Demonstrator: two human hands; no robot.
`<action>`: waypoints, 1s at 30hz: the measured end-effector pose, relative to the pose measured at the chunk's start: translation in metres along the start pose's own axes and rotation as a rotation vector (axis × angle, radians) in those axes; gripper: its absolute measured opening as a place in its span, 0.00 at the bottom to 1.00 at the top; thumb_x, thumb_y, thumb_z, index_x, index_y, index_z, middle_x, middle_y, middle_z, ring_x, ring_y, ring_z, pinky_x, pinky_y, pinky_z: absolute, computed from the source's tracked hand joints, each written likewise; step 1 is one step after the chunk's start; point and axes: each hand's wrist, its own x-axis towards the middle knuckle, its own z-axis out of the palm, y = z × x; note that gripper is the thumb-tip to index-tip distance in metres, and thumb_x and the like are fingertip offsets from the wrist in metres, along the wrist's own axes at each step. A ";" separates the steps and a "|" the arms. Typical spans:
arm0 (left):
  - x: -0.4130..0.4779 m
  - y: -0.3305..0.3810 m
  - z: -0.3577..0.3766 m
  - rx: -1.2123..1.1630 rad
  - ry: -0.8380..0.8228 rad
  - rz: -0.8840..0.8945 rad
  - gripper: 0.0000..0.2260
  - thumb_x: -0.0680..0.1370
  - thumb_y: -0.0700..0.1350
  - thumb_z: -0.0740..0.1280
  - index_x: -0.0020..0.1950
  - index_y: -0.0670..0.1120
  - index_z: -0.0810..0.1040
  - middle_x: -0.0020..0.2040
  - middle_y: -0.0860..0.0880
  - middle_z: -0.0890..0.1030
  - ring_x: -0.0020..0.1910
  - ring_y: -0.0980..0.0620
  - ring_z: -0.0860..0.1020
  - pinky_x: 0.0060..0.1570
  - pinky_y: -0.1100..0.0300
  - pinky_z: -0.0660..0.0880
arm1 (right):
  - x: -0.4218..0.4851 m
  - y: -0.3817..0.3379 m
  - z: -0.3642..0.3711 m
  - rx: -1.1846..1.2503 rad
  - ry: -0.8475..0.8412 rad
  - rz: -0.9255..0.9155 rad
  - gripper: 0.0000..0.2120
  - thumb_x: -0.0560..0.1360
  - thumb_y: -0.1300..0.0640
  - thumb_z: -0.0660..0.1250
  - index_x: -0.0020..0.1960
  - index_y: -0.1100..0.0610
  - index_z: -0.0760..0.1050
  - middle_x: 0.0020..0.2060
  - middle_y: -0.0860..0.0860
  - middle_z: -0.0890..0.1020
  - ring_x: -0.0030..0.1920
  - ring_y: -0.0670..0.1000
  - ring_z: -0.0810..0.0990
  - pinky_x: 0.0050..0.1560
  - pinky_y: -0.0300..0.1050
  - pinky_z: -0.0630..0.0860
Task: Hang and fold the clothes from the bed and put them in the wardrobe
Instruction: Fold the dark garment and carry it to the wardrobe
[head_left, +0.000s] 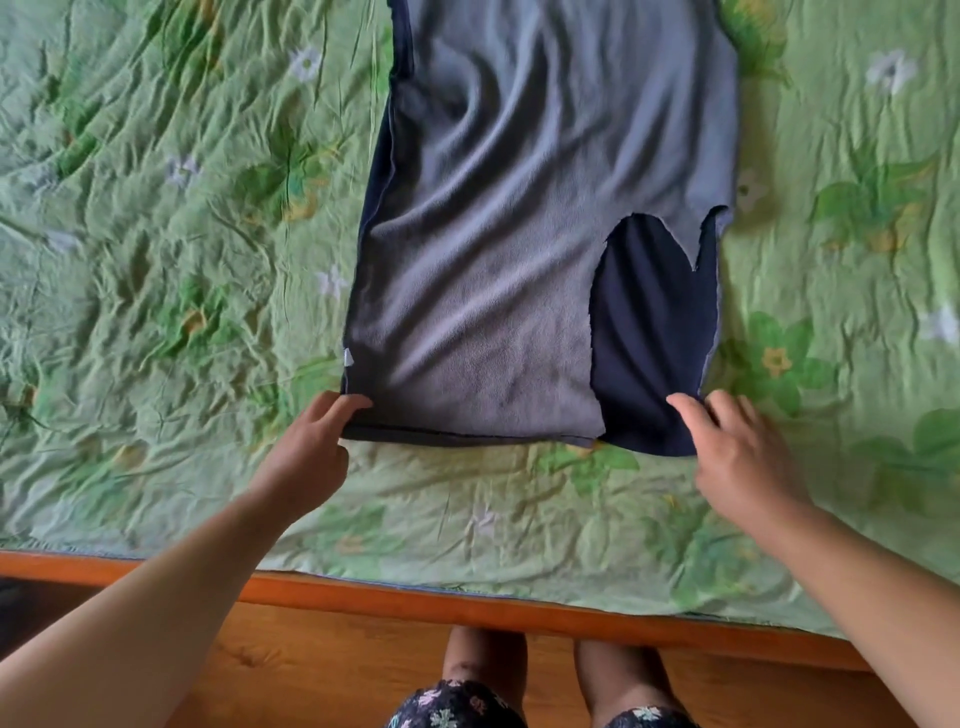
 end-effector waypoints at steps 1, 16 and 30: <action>0.002 -0.004 -0.002 0.073 0.011 0.049 0.30 0.69 0.27 0.64 0.69 0.47 0.74 0.57 0.47 0.75 0.54 0.42 0.76 0.47 0.54 0.73 | 0.005 0.002 -0.003 -0.023 0.022 -0.048 0.28 0.60 0.73 0.68 0.58 0.59 0.80 0.43 0.58 0.73 0.43 0.63 0.73 0.39 0.57 0.72; 0.157 0.020 -0.135 -0.284 0.409 -0.104 0.08 0.77 0.35 0.67 0.55 0.41 0.82 0.52 0.42 0.81 0.50 0.39 0.79 0.48 0.53 0.72 | 0.173 0.045 -0.108 0.353 0.290 0.288 0.17 0.77 0.49 0.61 0.45 0.64 0.76 0.43 0.65 0.79 0.42 0.68 0.78 0.42 0.55 0.72; 0.254 0.099 -0.078 0.441 0.084 0.126 0.35 0.73 0.52 0.70 0.78 0.54 0.60 0.71 0.46 0.64 0.69 0.42 0.66 0.63 0.44 0.70 | 0.266 -0.037 -0.062 -0.174 -0.093 -0.141 0.27 0.70 0.57 0.68 0.68 0.50 0.67 0.58 0.54 0.72 0.56 0.59 0.73 0.48 0.53 0.71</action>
